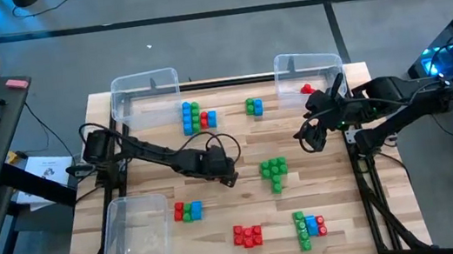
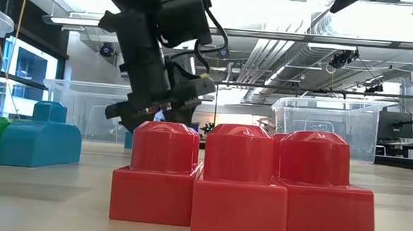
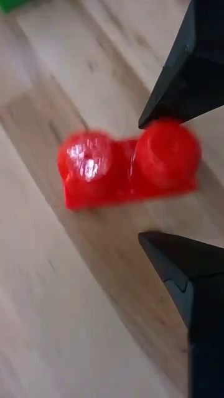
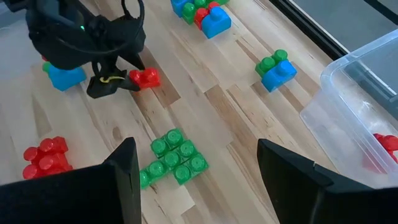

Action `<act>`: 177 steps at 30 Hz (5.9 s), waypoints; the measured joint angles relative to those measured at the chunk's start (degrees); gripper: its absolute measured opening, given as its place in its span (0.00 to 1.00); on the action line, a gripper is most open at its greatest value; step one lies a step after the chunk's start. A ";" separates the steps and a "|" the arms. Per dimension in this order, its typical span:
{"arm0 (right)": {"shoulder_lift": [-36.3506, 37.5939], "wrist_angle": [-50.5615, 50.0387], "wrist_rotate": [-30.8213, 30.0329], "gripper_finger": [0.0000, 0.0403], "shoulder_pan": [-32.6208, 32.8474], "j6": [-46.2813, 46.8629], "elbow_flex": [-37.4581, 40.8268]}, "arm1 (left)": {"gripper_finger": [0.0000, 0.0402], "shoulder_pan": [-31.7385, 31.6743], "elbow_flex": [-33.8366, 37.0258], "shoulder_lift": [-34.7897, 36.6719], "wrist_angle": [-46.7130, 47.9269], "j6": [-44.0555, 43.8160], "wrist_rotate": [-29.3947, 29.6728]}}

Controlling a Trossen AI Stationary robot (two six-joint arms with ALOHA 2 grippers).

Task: Sort blocks
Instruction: Put the red game piece into the top left transparent bin

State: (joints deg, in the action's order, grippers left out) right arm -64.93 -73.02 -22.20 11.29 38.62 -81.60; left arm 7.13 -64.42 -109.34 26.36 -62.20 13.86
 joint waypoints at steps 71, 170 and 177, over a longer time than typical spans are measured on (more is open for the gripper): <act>-0.07 4.73 -5.20 0.52 0.00 3.38 0.00 | 0.14 7.20 -0.41 35.73 25.92 45.12 -5.03; -3.76 4.46 -6.40 0.52 -0.04 -2.48 -0.02 | 0.00 1.57 -22.60 -13.22 58.62 60.38 -11.84; -3.76 4.73 -6.40 0.52 -0.04 -2.44 -0.02 | 0.00 -3.90 -23.90 -13.08 54.35 57.93 -14.86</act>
State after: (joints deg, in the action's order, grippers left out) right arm -68.69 -68.29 -28.60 11.25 36.18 -81.62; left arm 3.22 -88.32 -122.42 80.71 -4.27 -1.00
